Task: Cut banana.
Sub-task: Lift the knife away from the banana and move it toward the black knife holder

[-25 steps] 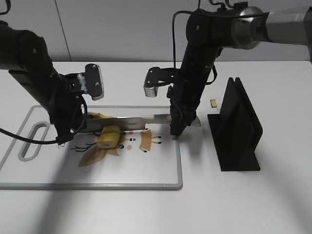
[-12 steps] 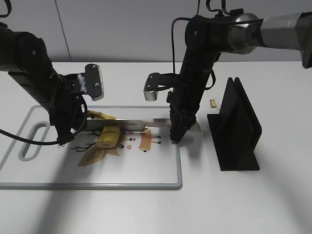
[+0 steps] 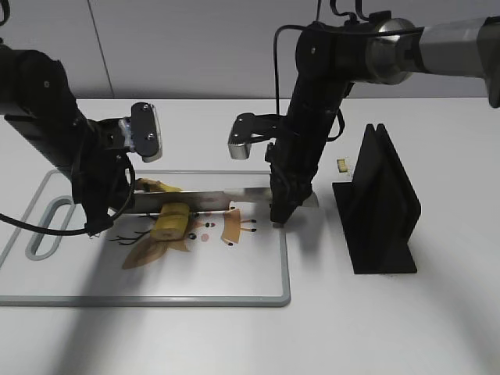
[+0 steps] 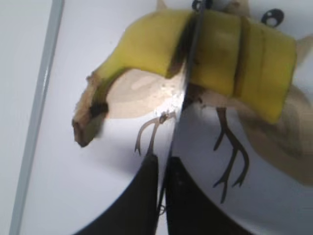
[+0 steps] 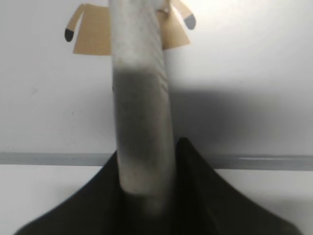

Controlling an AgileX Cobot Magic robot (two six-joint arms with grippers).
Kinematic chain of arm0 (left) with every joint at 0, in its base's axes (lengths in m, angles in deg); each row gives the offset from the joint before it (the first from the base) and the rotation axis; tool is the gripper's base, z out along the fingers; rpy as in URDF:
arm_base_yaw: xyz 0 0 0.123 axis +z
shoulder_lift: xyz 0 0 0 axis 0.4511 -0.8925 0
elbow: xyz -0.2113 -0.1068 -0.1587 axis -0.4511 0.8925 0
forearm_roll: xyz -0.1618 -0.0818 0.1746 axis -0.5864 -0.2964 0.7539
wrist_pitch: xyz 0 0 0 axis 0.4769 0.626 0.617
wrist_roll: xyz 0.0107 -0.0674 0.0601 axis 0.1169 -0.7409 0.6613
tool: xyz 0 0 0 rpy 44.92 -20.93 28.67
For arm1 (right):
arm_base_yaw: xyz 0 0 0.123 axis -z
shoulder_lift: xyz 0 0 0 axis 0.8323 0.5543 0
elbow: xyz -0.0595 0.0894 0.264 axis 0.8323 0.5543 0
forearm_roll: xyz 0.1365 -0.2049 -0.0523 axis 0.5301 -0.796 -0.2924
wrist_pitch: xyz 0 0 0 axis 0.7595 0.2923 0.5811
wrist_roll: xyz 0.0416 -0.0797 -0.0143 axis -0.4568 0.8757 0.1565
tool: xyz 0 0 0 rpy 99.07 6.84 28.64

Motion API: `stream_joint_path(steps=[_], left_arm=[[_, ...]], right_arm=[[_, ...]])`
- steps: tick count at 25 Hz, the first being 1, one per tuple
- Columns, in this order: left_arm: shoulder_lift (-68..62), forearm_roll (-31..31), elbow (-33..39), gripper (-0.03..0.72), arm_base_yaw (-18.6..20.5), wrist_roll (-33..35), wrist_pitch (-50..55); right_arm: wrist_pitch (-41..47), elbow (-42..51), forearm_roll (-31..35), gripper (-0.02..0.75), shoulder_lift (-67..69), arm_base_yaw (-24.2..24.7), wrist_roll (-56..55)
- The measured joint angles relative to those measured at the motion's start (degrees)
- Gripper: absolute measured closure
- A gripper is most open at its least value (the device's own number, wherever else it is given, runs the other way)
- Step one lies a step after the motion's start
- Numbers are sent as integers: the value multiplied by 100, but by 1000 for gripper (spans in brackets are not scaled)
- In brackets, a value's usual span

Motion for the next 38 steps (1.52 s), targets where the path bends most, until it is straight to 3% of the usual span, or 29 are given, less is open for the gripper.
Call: stream_joint_path(steps=[20, 35, 38], left_arm=[[859, 92, 10, 684, 6, -48, 153], [2125, -10, 10, 693, -36, 276, 1049], [2132, -17, 10, 648, -36, 283, 1043]], right_arm=[[-34, 36, -94, 522, -816, -7, -70], [410, 36, -35, 545, -1869, -42, 474], [412, 36, -3, 554, -1882, -42, 600]])
